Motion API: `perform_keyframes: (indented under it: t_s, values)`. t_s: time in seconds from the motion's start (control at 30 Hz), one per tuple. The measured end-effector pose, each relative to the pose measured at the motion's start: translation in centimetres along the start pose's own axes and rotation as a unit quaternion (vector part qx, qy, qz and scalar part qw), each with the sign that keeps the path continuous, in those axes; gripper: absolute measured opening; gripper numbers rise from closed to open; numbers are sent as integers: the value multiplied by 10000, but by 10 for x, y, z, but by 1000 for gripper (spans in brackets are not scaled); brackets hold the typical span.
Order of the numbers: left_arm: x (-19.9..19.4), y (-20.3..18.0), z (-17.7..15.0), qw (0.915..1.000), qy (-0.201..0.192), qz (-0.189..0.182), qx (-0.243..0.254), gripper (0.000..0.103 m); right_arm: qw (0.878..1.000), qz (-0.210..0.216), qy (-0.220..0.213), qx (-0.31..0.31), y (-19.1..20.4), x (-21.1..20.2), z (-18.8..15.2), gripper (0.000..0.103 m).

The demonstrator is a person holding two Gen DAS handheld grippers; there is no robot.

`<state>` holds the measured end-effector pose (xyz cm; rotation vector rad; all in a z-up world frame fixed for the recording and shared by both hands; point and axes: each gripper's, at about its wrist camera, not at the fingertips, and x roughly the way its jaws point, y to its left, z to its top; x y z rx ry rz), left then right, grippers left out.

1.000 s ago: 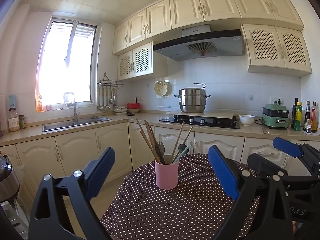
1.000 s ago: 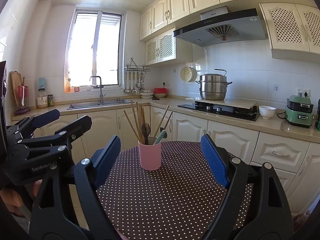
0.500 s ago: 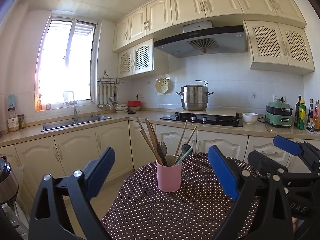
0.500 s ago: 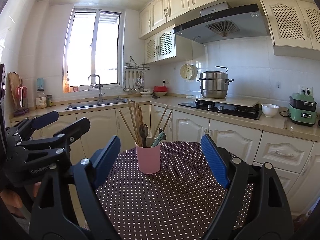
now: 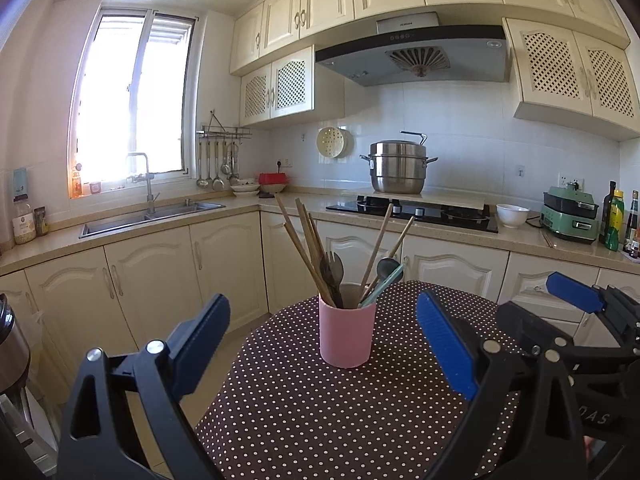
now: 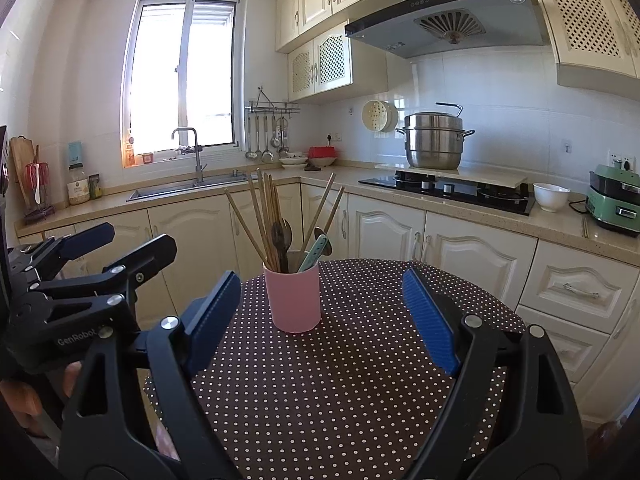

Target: Organize utensils

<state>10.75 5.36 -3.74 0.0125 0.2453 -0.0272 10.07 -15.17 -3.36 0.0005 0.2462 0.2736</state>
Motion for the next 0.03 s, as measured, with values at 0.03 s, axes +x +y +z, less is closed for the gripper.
perform_keyframes:
  t_s: [0.03]
  values:
    - [5, 1, -2, 10000, 85, 19, -14, 93, 10000, 30, 58, 6, -1, 6, -2, 82]
